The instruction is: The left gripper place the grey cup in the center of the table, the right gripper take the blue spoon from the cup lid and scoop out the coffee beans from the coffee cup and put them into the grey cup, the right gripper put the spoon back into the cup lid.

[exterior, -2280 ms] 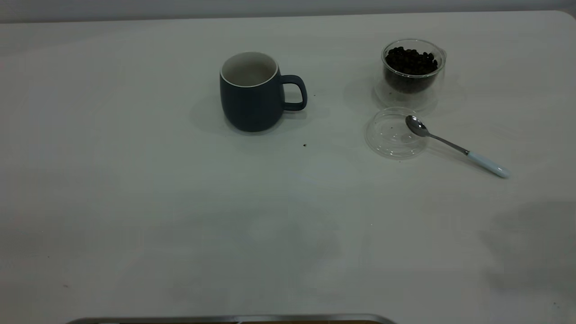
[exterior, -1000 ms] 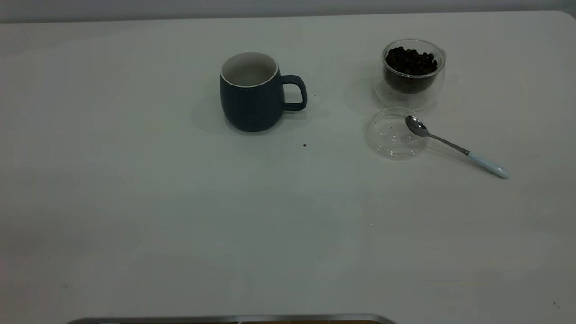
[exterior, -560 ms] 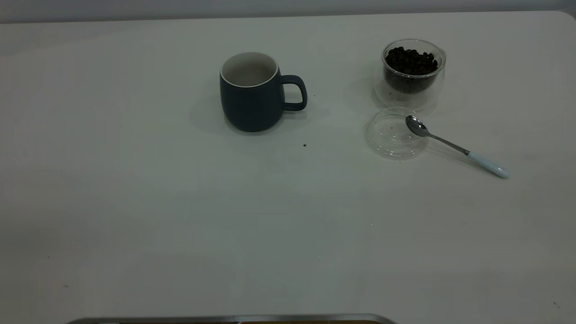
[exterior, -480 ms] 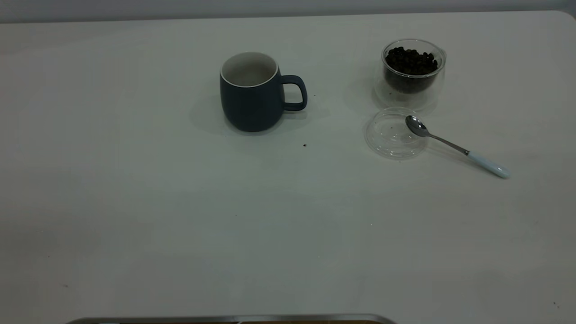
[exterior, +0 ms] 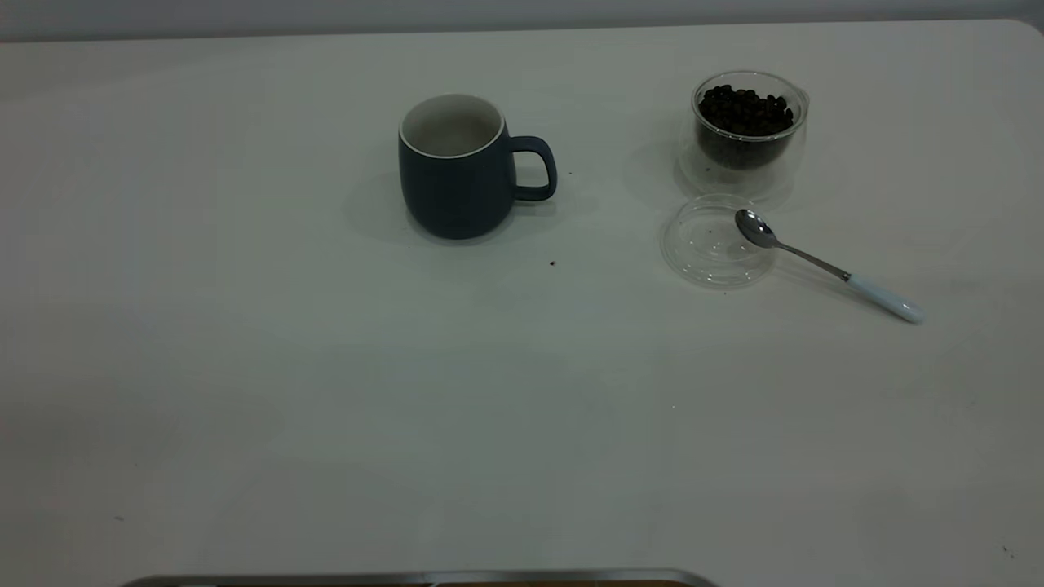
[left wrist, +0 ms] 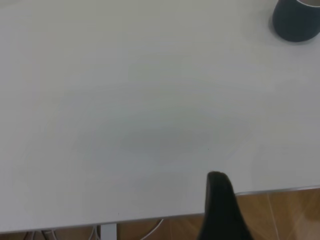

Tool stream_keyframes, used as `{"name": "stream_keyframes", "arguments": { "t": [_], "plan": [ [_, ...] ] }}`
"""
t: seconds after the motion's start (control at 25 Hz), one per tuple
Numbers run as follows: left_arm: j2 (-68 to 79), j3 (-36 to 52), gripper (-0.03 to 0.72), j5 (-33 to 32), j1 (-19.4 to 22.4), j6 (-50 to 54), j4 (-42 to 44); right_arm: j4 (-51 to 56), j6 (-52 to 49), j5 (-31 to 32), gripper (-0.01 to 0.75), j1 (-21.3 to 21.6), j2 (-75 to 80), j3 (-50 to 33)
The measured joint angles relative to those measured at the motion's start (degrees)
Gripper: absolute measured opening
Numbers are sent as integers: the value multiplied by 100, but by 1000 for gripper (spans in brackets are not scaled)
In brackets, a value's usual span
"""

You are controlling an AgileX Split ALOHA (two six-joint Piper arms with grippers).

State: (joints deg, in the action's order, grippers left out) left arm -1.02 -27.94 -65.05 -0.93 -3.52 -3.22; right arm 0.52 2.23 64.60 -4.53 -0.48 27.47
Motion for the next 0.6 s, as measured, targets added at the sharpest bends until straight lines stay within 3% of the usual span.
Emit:
{"name": "stream_keyframes", "arguments": {
  "t": [0.6],
  "plan": [
    [0, 0, 545, 0, 0, 0, 0, -52, -56, 0, 588, 0, 0, 0]
  ]
}}
